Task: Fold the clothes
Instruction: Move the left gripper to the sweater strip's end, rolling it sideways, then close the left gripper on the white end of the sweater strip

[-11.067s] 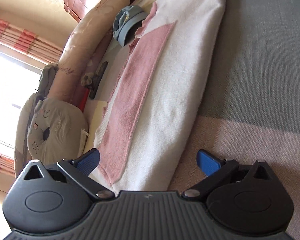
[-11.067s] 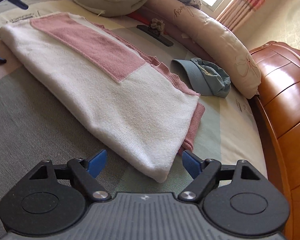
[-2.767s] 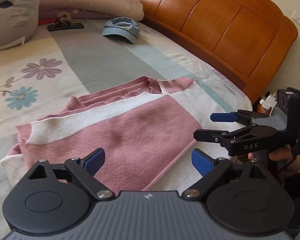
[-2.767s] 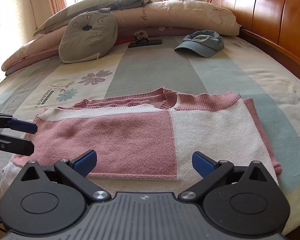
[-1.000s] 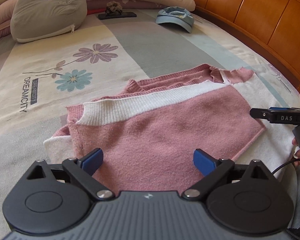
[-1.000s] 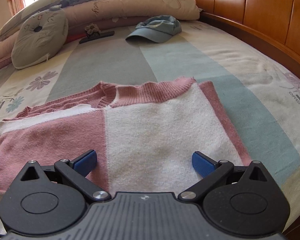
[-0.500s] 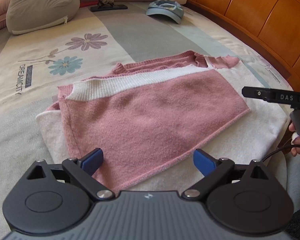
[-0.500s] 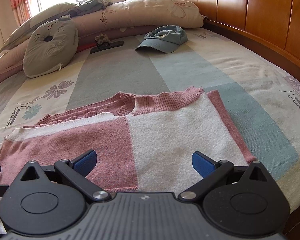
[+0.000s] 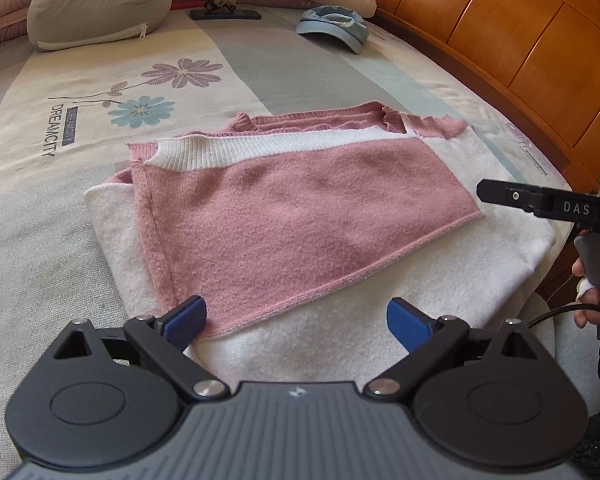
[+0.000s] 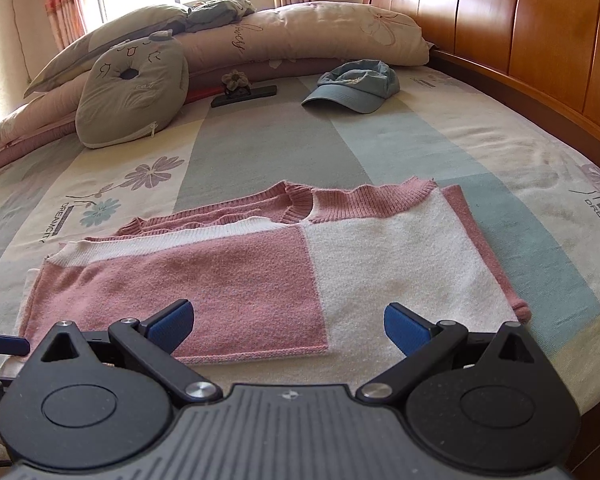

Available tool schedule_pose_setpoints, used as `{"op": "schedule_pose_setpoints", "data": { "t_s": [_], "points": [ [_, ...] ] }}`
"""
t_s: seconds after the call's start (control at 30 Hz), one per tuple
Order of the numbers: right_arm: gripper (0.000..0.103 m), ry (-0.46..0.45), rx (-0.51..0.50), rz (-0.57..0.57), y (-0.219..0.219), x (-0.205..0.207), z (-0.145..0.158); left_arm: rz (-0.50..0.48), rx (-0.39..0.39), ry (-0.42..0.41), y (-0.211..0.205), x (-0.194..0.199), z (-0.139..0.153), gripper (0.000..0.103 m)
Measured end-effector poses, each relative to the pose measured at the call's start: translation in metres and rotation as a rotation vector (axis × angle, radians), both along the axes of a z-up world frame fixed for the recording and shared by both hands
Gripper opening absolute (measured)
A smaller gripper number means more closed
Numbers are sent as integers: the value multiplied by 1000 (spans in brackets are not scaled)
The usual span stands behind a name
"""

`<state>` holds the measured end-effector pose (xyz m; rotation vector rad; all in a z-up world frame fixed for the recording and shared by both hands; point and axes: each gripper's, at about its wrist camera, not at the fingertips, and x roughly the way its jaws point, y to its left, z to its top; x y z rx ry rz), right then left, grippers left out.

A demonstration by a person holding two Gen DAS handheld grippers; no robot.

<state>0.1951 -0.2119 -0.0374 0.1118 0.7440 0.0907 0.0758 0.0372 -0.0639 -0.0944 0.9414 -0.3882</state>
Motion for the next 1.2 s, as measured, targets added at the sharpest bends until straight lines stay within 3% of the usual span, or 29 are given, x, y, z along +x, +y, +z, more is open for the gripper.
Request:
{"op": "schedule_pose_setpoints", "data": {
  "t_s": [0.2, 0.33, 0.53, 0.93, 1.2],
  "points": [
    [103, -12, 69, 24, 5, -16, 4, 60, -71, -43, 23, -7, 18, 97],
    [103, -19, 102, 47, 11, -25, 6, 134, -167, 3, 48, -7, 18, 97],
    [103, -47, 129, 77, 14, -36, 13, 198, -171, 19, 62, -14, 17, 97],
    [103, -57, 178, 56, 9, -48, 15, 345, -406, 137, 100, -4, -20, 97],
    [103, -34, 169, 46, 10, -43, 8, 289, -565, 211, 104, 23, -42, 98]
  ]
}}
